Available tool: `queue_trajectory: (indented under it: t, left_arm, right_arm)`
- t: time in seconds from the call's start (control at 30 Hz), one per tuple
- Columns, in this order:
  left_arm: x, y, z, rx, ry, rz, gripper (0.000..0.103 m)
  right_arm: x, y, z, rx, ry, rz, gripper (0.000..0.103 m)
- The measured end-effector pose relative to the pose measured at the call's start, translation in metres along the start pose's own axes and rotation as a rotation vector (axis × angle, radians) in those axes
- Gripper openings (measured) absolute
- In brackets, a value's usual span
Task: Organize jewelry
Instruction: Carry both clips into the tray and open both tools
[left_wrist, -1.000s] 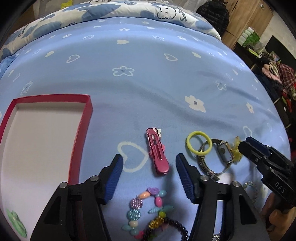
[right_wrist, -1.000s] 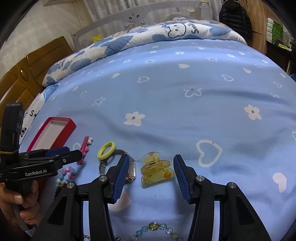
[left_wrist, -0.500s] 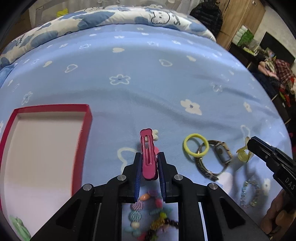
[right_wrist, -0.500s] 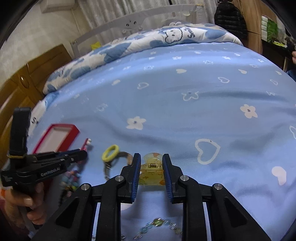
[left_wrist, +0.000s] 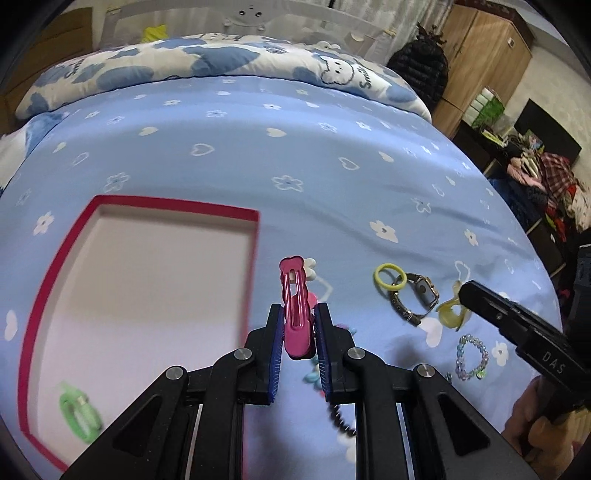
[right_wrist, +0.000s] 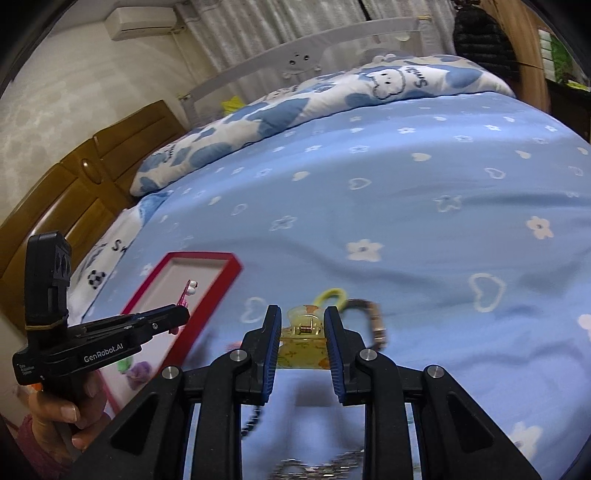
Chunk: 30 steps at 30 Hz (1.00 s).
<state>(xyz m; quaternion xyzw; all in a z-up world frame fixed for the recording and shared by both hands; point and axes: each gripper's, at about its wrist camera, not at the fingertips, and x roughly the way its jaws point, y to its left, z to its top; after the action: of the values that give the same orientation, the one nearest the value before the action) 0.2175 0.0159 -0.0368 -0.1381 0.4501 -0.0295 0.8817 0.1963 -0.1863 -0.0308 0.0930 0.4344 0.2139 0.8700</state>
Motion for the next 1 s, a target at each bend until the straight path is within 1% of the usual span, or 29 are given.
queue_trajectory:
  t: [0.23,0.5,0.73,0.83,1.0]
  left_arm:
    - [-0.034,0.032,-0.011,-0.040,-0.027,0.031,0.015]
    - [-0.053,0.065,-0.016,-0.082,-0.036,0.080,0.015]
    - [-0.056,0.082,-0.011,-0.094,-0.026,0.119,0.015]
    - [-0.050,0.088,-0.006,-0.099,-0.015,0.133,0.015]
    - [-0.033,0.098,0.007,-0.102,0.005,0.155,0.015]
  right_arm:
    - [0.015,0.046,-0.002,-0.045,0.018,0.073,0.024]
    - [0.040,0.093,0.003,-0.097,0.029,0.142,0.024]
    - [0.069,0.126,0.007,-0.122,0.045,0.190,0.024]
    - [0.082,0.136,0.010,-0.131,0.051,0.195,0.024]
    - [0.105,0.141,0.017,-0.127,0.069,0.194,0.024]
